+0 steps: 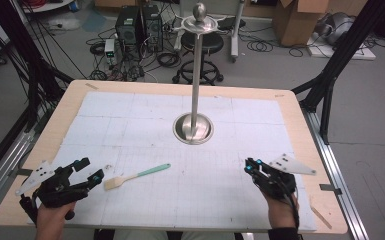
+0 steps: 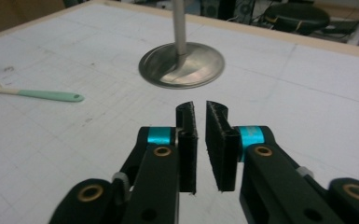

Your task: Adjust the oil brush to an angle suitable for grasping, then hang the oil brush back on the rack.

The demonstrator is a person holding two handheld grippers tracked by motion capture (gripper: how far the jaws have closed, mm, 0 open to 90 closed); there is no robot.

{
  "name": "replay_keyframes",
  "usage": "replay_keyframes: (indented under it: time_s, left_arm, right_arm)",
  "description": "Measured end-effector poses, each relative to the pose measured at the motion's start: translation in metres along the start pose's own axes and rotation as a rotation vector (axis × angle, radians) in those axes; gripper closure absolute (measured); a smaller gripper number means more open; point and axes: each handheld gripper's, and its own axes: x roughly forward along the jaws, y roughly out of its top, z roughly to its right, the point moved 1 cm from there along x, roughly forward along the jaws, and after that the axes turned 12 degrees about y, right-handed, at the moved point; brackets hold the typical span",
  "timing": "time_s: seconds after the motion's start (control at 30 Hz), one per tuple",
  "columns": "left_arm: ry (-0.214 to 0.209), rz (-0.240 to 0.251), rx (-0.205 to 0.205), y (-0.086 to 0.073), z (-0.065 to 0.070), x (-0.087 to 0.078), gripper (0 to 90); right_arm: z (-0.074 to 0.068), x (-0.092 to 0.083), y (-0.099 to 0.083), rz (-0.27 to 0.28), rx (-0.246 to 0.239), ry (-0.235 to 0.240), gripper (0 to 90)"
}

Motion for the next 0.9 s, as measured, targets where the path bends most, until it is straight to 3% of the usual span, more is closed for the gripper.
replay_keyframes:
  time_s: [0.03,0.13,0.2,0.23,0.27,0.33,0.43,0.6,0.9]
  left_arm:
    - [-0.004,0.002,0.002,0.0,0.001,0.0,23.3]
    - [-0.018,0.002,0.011,0.001,0.002,0.002,23.4]
    - [-0.035,0.002,0.017,0.002,0.004,0.003,23.5]
    - [-0.035,0.002,0.017,0.002,0.004,0.003,23.6]
    - [-0.05,0.004,0.024,0.002,0.005,0.004,23.6]
    - [-0.062,0.001,0.032,0.003,0.007,0.006,22.7]
    - [-0.069,-0.003,0.023,0.004,0.008,0.008,20.5]
    - [-0.078,-0.013,0.031,0.004,0.011,0.01,19.8]
    - [-0.081,-0.032,0.038,0.004,0.012,0.016,20.8]
  right_arm:
    - [0.001,-0.006,-0.002,0.007,0.004,-0.003,77.1]
    - [0.003,-0.022,-0.009,0.044,0.01,-0.029,53.1]
    - [0.002,-0.029,-0.011,0.06,0.0,-0.044,43.3]
    - [0.002,-0.029,-0.011,0.06,0.0,-0.044,43.3]
    - [0.001,-0.036,-0.013,0.078,-0.026,-0.078,35.3]
    - [0.0,-0.043,-0.015,0.101,-0.037,-0.107,28.3]
    - [0.001,-0.051,-0.018,0.128,-0.032,-0.138,24.2]
    - [0.003,-0.06,-0.024,0.122,-0.027,-0.173,23.0]
    - [0.004,-0.06,-0.026,0.129,-0.005,-0.18,20.8]
